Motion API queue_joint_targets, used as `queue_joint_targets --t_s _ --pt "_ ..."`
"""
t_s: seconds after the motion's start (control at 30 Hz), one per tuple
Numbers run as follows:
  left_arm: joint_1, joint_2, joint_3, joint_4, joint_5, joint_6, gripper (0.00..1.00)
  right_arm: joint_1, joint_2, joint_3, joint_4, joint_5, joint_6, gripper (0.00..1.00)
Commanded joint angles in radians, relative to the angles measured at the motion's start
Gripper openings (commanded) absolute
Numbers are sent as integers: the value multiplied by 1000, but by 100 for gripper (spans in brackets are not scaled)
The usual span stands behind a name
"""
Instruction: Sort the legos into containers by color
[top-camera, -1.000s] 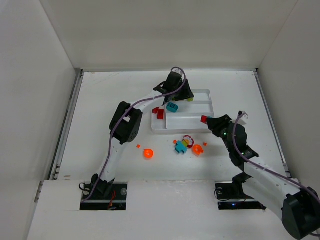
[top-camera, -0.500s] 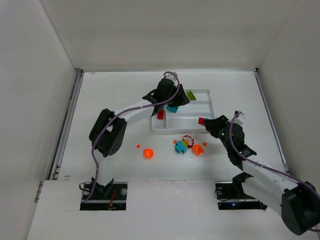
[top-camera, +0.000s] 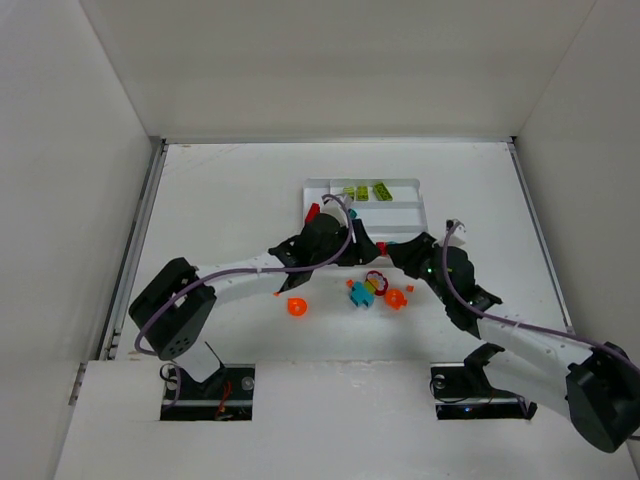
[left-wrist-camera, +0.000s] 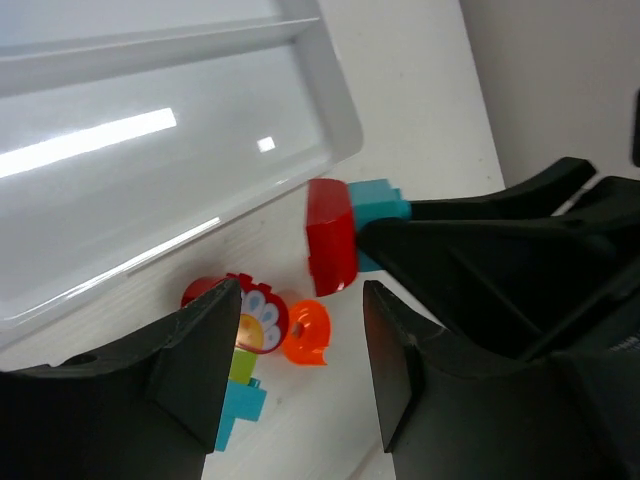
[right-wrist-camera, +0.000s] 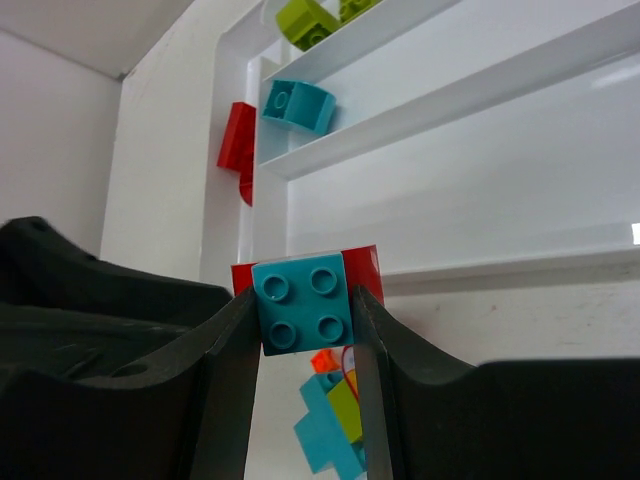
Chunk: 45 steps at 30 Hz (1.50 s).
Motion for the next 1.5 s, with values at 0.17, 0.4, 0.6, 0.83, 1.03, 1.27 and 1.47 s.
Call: queue_joint_targets --t_s 0.17,0.4,0.6,0.83,1.03,1.27,1.47 --pt "10 -77 -87 209 -28 -86 46 40 -19 69 68 13 20 22" --pt "6 -71 -136 314 -18 -132 43 60 -13 74 66 12 38 22" --pt "15 -53 -146 331 -18 -157 36 62 -11 76 81 -11 57 22" --pt "16 -44 -152 388 -18 -170 25 62 15 77 117 -56 83 22" --pt "16 -31 -176 421 -25 -186 10 50 29 56 178 -122 130 22" --pt "53 -74 -236 440 -54 -186 5 -7 1 71 181 -189 147 22" --pt "130 -119 -327 446 -58 -189 4 -61 -51 79 177 -272 177 22"
